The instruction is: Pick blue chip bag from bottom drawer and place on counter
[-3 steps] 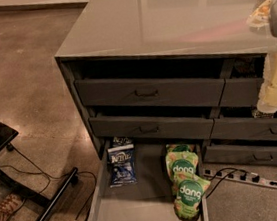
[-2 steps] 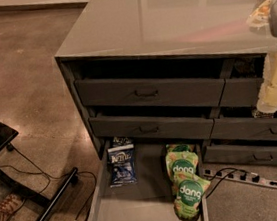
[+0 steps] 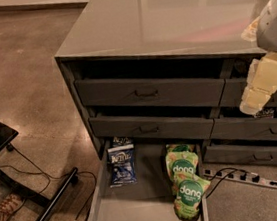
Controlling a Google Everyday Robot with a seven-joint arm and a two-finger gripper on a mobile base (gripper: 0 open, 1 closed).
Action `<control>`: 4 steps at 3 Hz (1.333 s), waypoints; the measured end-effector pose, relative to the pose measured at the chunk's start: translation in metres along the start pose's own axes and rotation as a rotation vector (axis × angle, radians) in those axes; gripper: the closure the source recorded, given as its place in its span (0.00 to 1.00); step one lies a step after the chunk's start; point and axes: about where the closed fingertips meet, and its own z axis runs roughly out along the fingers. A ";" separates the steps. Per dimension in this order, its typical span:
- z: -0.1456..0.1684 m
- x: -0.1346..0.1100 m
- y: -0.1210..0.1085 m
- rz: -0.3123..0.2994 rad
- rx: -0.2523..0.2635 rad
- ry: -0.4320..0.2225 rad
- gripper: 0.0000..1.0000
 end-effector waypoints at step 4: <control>0.167 -0.054 0.007 0.050 -0.140 -0.091 0.00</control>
Offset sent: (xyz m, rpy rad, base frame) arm 0.0613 0.0905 -0.1649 0.1444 0.0336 -0.0356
